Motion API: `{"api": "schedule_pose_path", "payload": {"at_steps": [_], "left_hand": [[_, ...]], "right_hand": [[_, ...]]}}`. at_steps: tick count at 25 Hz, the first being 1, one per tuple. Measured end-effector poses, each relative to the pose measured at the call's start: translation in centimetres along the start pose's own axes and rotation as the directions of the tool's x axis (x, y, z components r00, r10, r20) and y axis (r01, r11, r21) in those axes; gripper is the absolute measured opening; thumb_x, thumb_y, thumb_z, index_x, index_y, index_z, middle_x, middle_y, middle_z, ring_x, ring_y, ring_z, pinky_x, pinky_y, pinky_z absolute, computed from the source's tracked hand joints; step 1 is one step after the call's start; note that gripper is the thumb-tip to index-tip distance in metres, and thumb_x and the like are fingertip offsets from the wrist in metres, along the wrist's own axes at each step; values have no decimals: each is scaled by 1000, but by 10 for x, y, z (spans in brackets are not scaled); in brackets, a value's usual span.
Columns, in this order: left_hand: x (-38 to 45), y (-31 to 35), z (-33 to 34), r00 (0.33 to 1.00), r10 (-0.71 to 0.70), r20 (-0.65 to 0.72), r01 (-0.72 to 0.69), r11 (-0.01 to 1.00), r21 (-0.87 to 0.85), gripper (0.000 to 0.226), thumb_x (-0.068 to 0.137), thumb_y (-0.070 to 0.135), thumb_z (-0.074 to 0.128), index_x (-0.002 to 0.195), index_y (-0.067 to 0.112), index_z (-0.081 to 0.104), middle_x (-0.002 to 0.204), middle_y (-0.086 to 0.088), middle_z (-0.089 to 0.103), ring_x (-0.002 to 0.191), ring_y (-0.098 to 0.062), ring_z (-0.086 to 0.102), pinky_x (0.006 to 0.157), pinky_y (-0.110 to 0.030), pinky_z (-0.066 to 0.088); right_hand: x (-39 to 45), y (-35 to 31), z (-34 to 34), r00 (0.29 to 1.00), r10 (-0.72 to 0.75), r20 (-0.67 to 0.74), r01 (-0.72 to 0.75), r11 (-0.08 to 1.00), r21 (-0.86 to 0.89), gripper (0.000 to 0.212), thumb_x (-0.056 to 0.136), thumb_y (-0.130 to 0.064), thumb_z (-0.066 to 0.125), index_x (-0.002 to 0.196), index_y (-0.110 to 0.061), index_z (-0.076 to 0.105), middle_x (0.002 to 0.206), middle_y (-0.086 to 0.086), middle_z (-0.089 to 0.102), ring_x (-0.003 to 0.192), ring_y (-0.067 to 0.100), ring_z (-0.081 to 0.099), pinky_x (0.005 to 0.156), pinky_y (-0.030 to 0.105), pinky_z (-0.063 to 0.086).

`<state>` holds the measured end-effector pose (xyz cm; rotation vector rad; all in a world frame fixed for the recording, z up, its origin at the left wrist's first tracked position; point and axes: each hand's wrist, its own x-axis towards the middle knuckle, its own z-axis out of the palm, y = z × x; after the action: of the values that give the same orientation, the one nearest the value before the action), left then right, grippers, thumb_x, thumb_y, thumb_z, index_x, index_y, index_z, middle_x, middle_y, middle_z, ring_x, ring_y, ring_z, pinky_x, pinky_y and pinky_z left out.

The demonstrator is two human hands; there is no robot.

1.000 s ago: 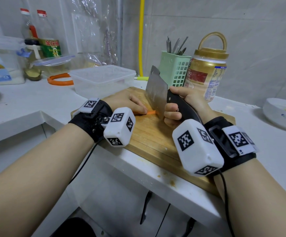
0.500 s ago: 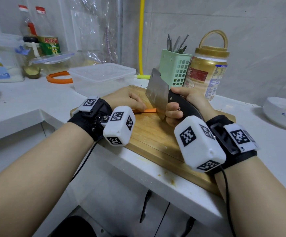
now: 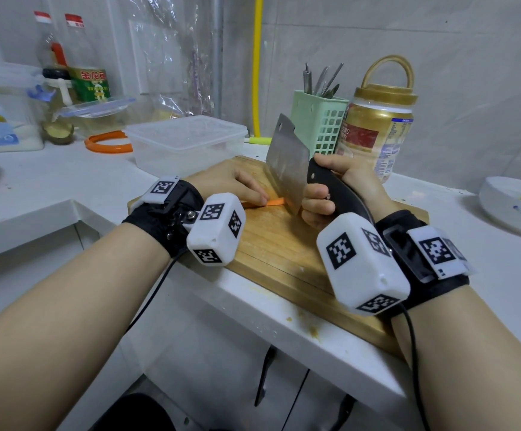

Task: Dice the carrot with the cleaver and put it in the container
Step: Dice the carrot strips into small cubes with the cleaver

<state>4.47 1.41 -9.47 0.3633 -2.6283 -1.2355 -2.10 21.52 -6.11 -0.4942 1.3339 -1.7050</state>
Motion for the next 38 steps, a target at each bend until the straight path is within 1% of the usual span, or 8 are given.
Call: {"api": "schedule_pose_path", "payload": {"at_steps": [6, 9, 15, 22, 26, 31, 35, 38], "left_hand": [[-1, 0, 0, 1000, 1, 0, -1, 1000, 2, 7, 79, 21, 78, 86, 22, 78, 84, 13, 73, 82, 4, 60, 82, -14, 44], [0, 0, 2, 1000, -6, -5, 6, 1000, 9, 6, 79, 20, 78, 84, 24, 77, 74, 20, 71, 76, 10, 59, 74, -5, 42], [-1, 6, 2, 1000, -10, 5, 10, 1000, -7, 12, 83, 8, 70, 93, 11, 76, 69, 20, 68, 66, 20, 56, 57, 4, 35], [0, 3, 0, 1000, 2, 16, -2, 1000, 4, 13, 83, 8, 71, 92, 17, 77, 78, 25, 69, 74, 21, 57, 62, 6, 35], [0, 2, 0, 1000, -8, 19, 8, 1000, 5, 13, 83, 10, 72, 91, 20, 77, 80, 25, 69, 79, 19, 58, 69, 1, 37], [0, -1, 0, 1000, 0, -5, 0, 999, -40, 13, 80, 12, 77, 83, 25, 76, 87, 19, 71, 89, 9, 61, 81, -6, 40], [1, 0, 1, 1000, -3, -16, 2, 999, -42, 12, 79, 12, 78, 86, 22, 76, 89, 18, 71, 80, 16, 61, 70, 1, 39], [0, 0, 1, 1000, -6, -16, 5, 999, -42, 12, 79, 13, 78, 87, 21, 76, 86, 18, 70, 76, 17, 60, 66, 3, 39]], "right_hand": [[-1, -1, -1, 1000, 18, -1, -18, 1000, -10, 34, 98, -35, 36, 73, -12, 38, 43, 0, 36, 30, 13, 34, 46, 21, 20], [0, -1, 0, 1000, 26, -14, -26, 999, -19, 36, 98, -35, 36, 70, -12, 39, 43, 1, 36, 30, 13, 33, 54, 24, 16], [-1, -1, 1, 998, 54, -45, -55, 998, -22, 37, 99, -34, 37, 71, -10, 44, 42, 2, 36, 30, 13, 33, 51, 23, 19], [1, -3, -6, 999, 49, -14, -48, 997, 60, 35, 99, -33, 37, 73, -10, 44, 43, 0, 37, 29, 12, 34, 43, 14, 25], [-1, -4, -12, 999, 43, 15, -45, 994, 102, 58, 98, -34, 36, 50, -8, 54, 41, 0, 38, 29, 12, 35, 43, 13, 31], [-3, -3, -4, 1000, -4, 16, 2, 994, 109, 34, 98, -34, 37, 72, -12, 39, 43, -1, 37, 30, 12, 34, 39, 17, 33], [-3, -1, -2, 999, 3, 31, -5, 997, 72, 36, 98, -35, 37, 71, -11, 40, 43, -1, 37, 30, 12, 33, 41, 17, 32], [-1, 0, -3, 999, 21, 41, -23, 999, 48, 53, 98, -35, 37, 54, -9, 50, 43, 0, 37, 30, 12, 33, 44, 18, 28]]}}
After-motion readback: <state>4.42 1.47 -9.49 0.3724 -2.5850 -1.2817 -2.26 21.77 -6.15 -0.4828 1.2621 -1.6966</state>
